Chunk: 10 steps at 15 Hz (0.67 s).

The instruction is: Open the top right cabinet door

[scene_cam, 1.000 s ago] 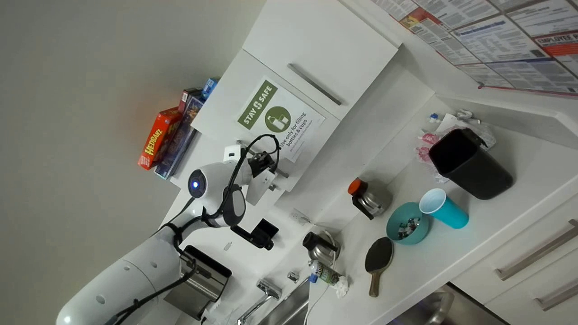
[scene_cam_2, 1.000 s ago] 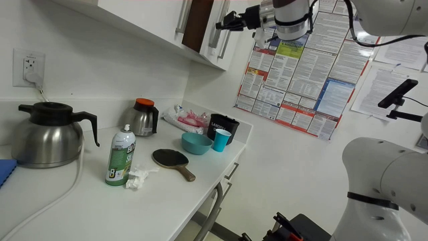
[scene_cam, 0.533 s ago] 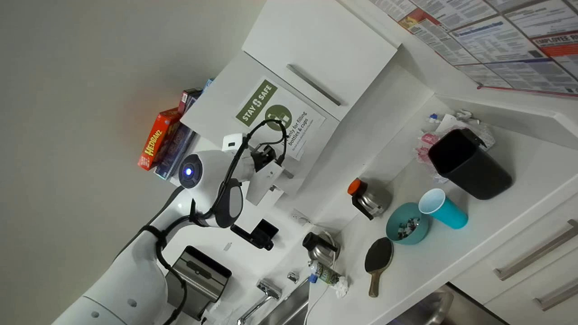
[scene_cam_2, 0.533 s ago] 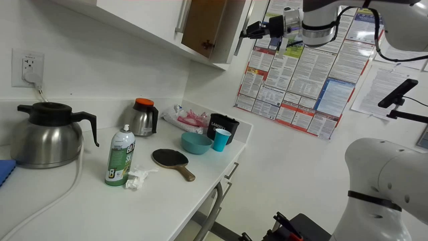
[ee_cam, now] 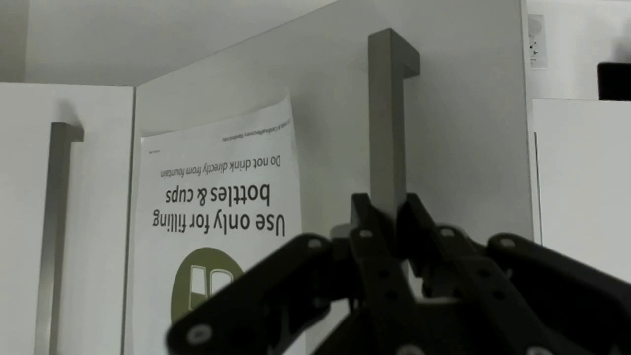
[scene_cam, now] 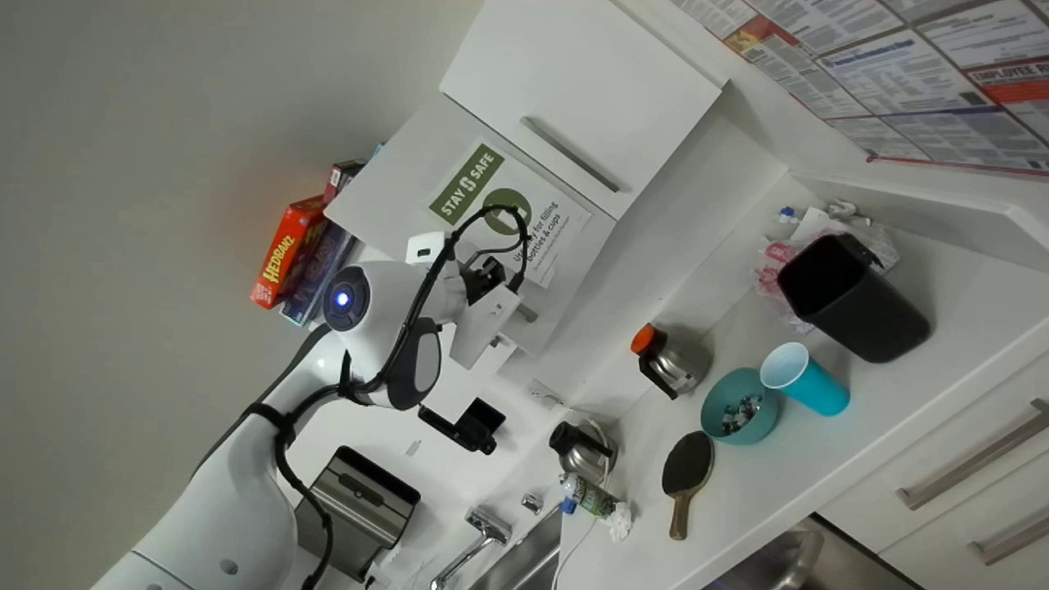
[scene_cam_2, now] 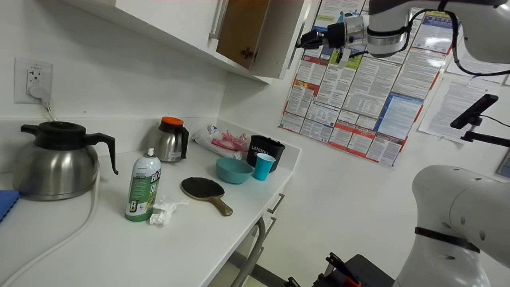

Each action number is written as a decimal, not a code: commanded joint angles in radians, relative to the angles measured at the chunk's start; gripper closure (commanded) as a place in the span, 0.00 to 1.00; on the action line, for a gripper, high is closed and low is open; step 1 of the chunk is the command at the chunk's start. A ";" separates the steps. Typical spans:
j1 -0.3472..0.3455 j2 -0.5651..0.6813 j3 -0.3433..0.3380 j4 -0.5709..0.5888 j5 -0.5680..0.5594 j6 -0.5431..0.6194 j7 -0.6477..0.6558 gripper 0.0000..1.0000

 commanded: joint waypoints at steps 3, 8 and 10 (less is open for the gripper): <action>-0.120 -0.048 0.053 -0.032 0.022 -0.131 0.056 0.57; -0.185 -0.081 0.076 -0.011 0.064 -0.261 0.084 0.45; -0.237 -0.092 0.094 0.007 0.116 -0.391 0.100 0.29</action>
